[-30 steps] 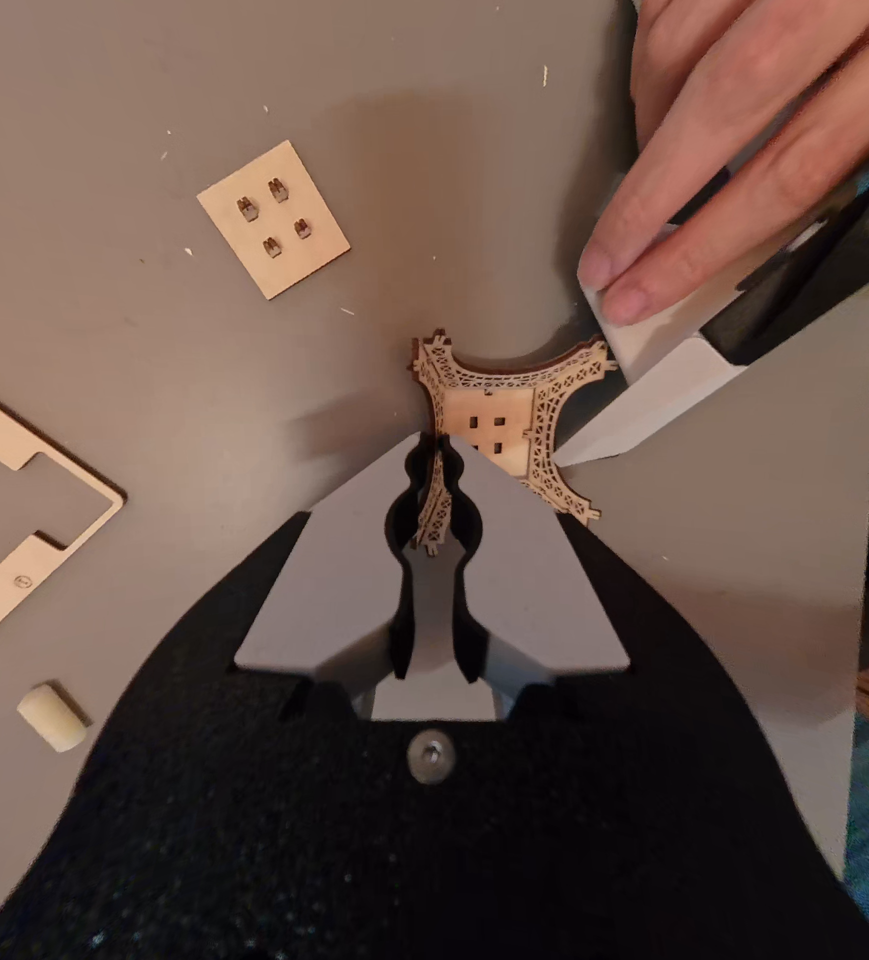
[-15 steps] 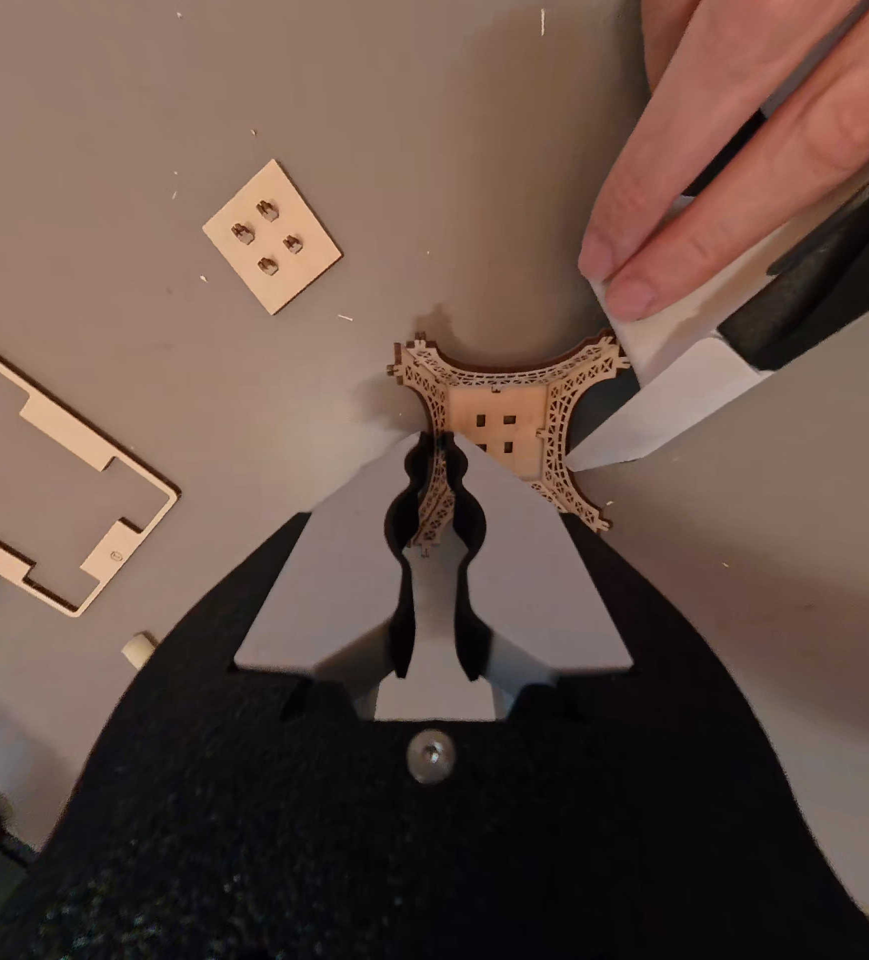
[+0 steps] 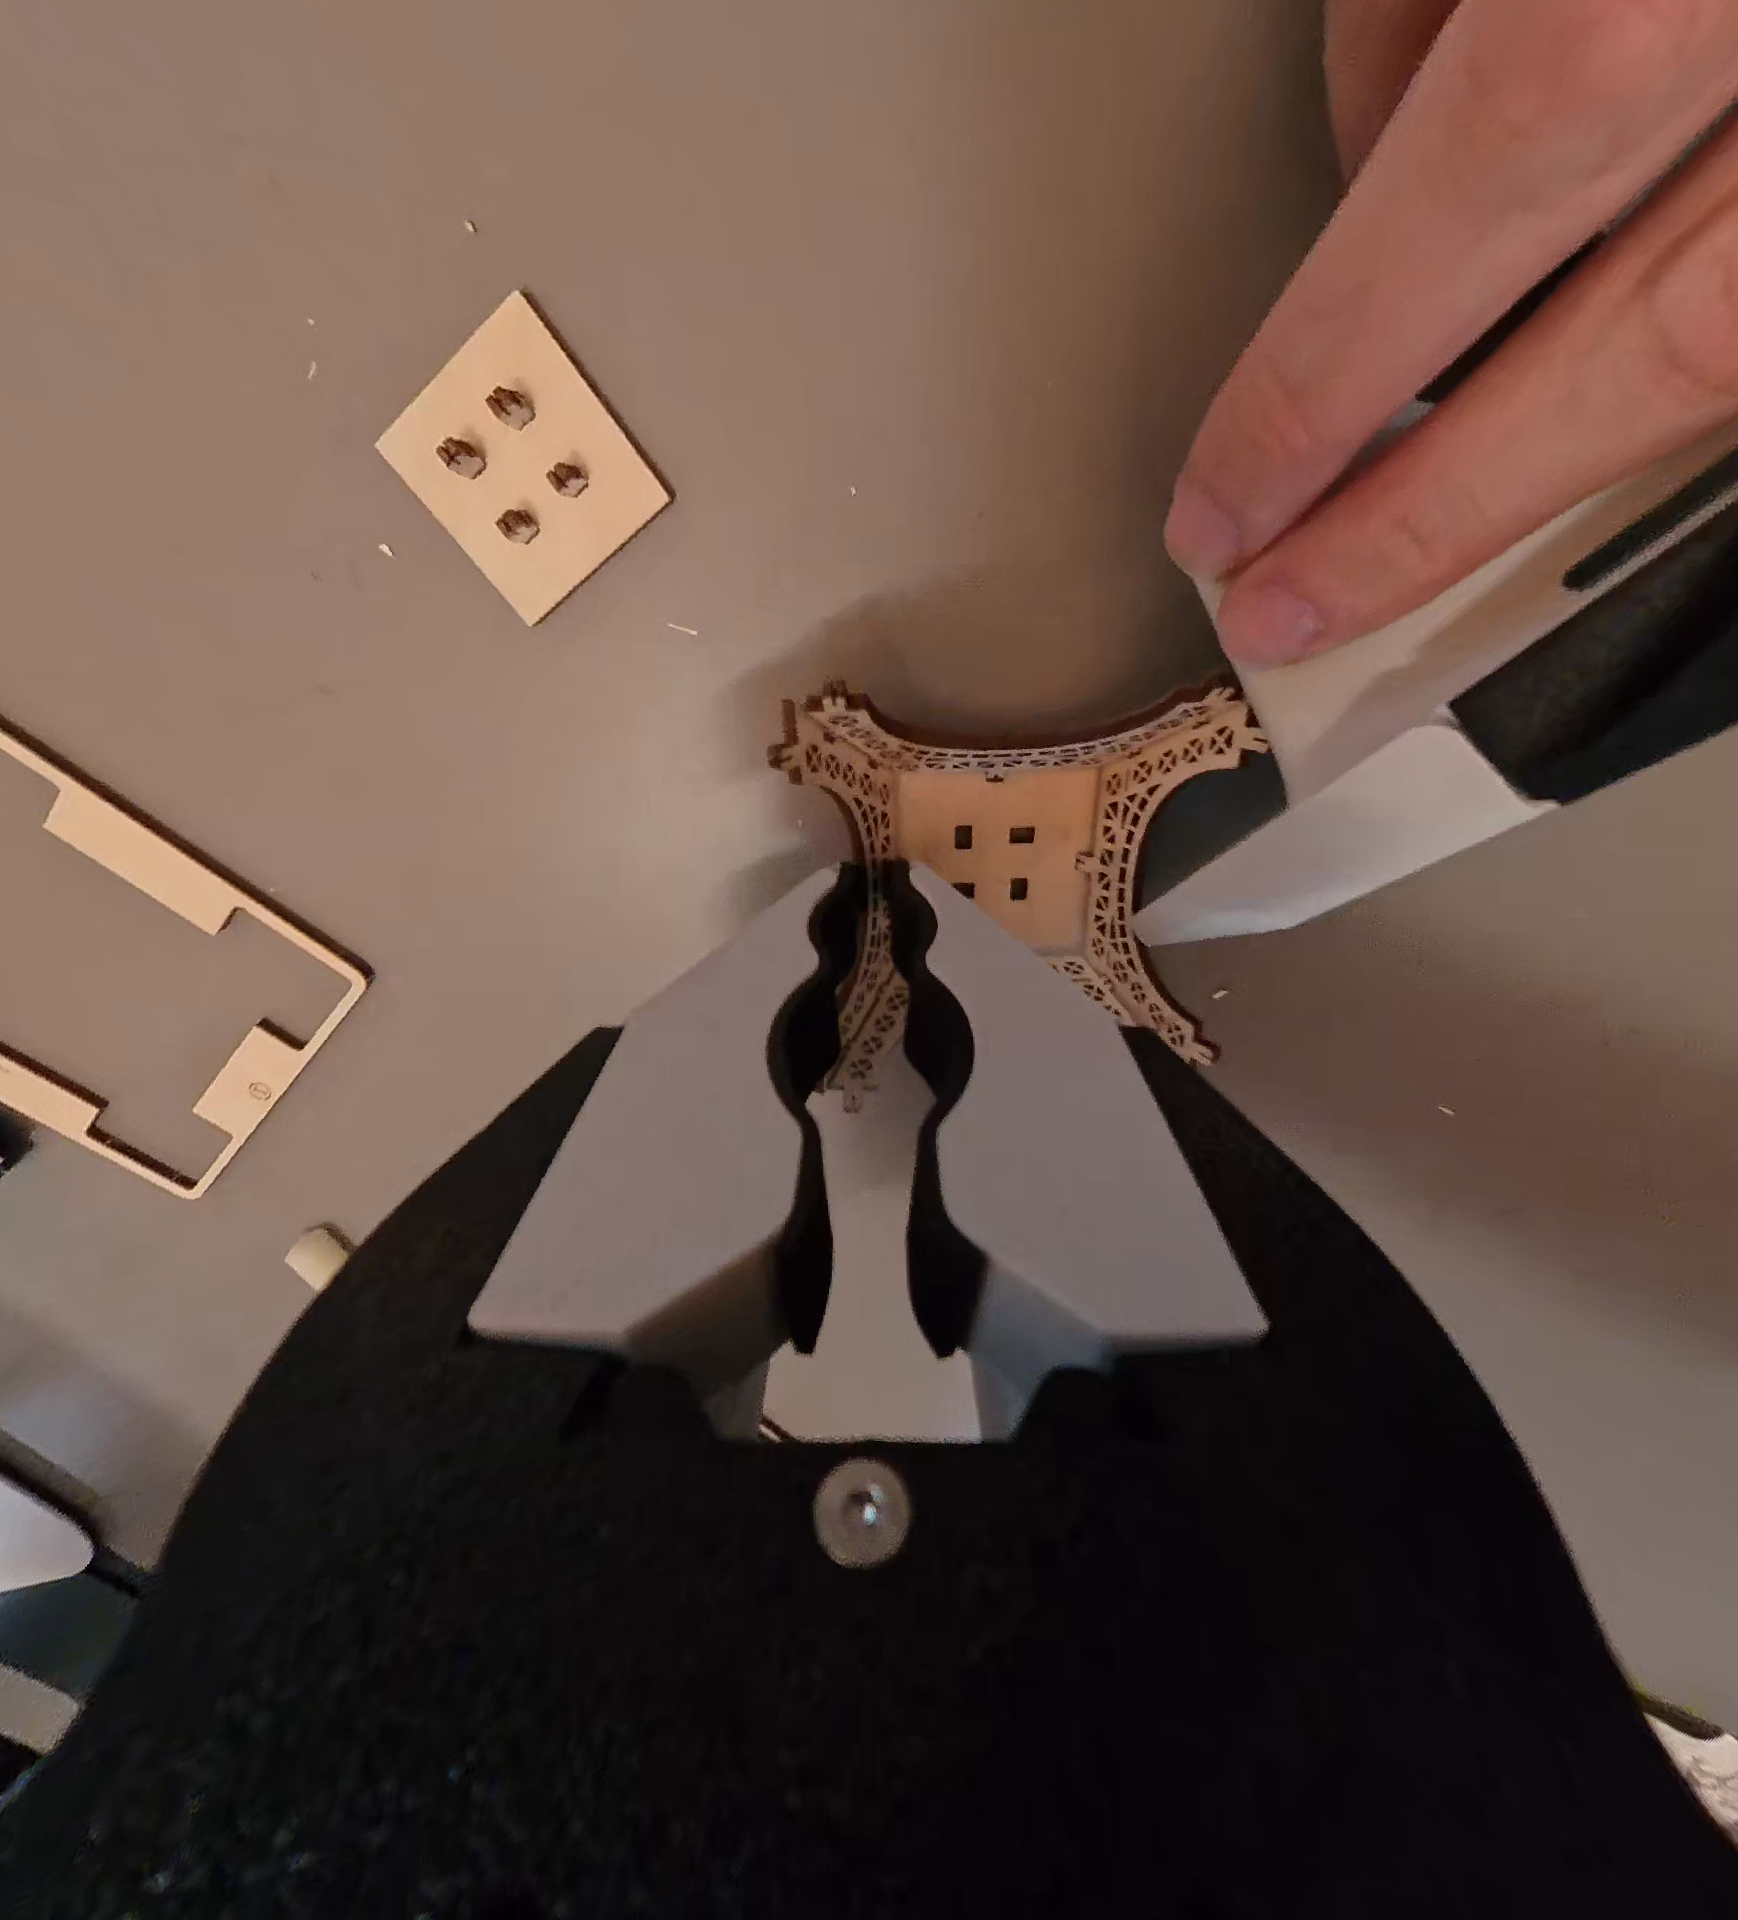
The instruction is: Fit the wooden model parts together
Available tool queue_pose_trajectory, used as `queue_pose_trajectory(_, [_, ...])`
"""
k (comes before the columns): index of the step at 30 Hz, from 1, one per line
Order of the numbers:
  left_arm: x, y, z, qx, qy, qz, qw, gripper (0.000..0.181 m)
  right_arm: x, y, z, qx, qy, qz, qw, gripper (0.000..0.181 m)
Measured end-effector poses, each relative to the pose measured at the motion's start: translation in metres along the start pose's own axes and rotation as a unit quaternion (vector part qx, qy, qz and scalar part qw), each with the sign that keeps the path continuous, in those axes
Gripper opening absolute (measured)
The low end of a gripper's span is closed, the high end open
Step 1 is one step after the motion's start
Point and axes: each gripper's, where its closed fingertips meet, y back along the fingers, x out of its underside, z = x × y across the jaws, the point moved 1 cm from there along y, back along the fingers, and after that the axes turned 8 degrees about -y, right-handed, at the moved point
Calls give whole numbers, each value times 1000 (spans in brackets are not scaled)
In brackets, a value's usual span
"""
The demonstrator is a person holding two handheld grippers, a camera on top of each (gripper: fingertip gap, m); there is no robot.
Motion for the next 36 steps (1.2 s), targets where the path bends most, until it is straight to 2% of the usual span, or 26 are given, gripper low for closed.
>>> queue_pose_trajectory(9, [0,-1,0,17,8,13,1000,4,-5,-6,1,-1,0,0,1000,0])
queue_pose_trajectory(27, [1,-2,1,0,9,35,999,4,-8,-9,1,1,3,0,1000,0])
queue_pose_trajectory(36, [0,-2,1,-4,-1,8,1000,4,-8,-9,1,1,4,-1,1000,0])
